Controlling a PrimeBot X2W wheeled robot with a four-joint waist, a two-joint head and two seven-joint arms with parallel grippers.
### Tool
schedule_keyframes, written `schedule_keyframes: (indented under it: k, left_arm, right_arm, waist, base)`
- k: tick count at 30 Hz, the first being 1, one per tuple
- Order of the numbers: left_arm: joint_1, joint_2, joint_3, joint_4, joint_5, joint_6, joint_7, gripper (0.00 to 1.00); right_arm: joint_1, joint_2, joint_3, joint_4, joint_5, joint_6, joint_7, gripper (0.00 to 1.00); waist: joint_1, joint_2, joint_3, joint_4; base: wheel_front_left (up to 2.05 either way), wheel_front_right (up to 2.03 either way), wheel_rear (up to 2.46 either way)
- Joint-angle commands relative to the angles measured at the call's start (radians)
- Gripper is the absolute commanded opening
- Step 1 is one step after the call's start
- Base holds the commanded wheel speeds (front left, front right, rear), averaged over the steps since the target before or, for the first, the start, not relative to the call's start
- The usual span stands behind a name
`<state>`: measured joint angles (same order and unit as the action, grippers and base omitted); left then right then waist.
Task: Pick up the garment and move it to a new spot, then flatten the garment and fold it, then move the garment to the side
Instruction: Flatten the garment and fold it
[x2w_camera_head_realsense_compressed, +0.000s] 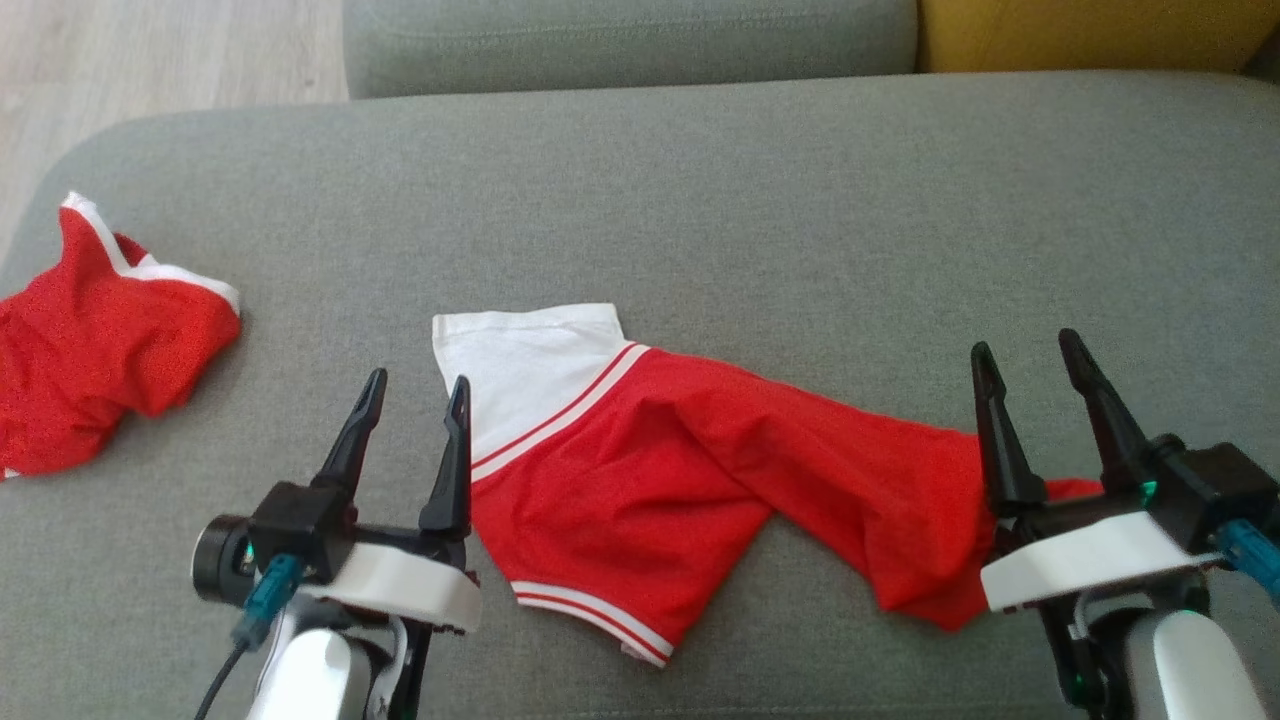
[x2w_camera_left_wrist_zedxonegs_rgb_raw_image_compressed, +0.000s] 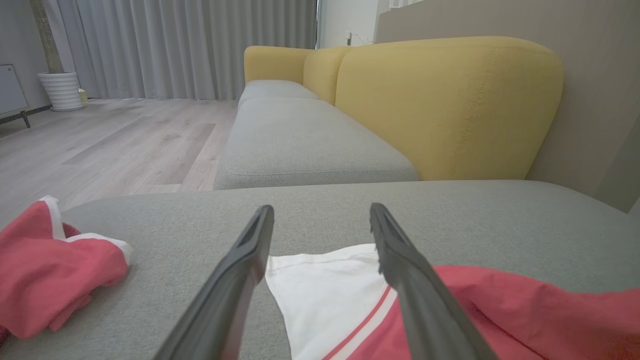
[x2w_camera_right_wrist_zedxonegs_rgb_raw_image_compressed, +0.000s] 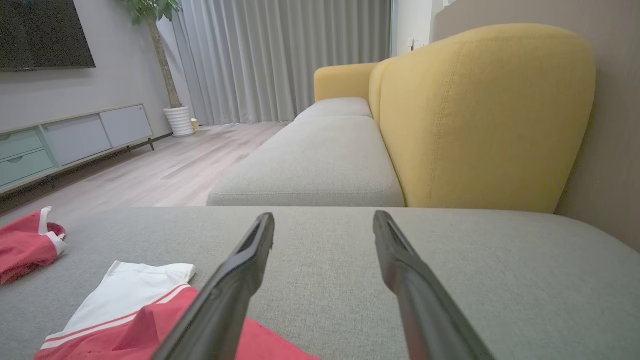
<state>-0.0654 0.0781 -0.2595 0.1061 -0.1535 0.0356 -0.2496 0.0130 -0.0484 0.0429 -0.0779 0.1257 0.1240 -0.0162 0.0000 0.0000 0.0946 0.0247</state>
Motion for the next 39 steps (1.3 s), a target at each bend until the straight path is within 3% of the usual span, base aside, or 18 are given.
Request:
schedule_keyframes:
  k: [1, 19, 25, 34, 39]
  left_arm:
    - [-0.014, 0.016, 0.037, -0.032, -0.001, 0.008, -0.011, 1.0]
    - [-0.003, 0.027, 0.029, -0.046, -0.024, 0.018, 0.014, 1.0]
    - [-0.124, 0.008, 0.011, -0.027, -0.059, -0.003, 0.062, 1.0]
    - [-0.382, 0.001, 0.032, 0.284, -0.119, -0.045, 0.153, 1.0]
    - [-0.506, 0.007, 0.053, 0.57, -0.141, -0.049, 0.175, 1.0]
  right_arm:
    - [-0.006, -0.007, 0.017, -0.055, -0.009, 0.007, 0.011, 1.0]
    - [0.046, -0.004, 0.006, -0.1, 0.01, 0.007, 0.055, 1.0]
    - [0.027, -0.003, 0.006, -0.103, 0.018, 0.007, 0.058, 1.0]
    - [-0.012, -0.002, 0.024, -0.085, 0.022, 0.007, 0.054, 1.0]
    - [-0.036, -0.002, 0.035, -0.068, 0.023, 0.007, 0.05, 1.0]
  waist:
    - [0.0, 0.0, -0.014, -0.001]
    - [0.0, 0.0, -0.019, 0.006]
    - [0.0, 0.0, 0.031, 0.0]
    - [0.0, 0.0, 0.1, -0.027]
    - [0.0, 0.0, 0.123, -0.048]
  base:
    - [0.0, 0.0, 0.0]
    - [0.0, 0.0, 0.0]
    - [0.0, 0.0, 0.0]
    - [0.0, 0.0, 0.0]
    - [0.0, 0.0, 0.0]
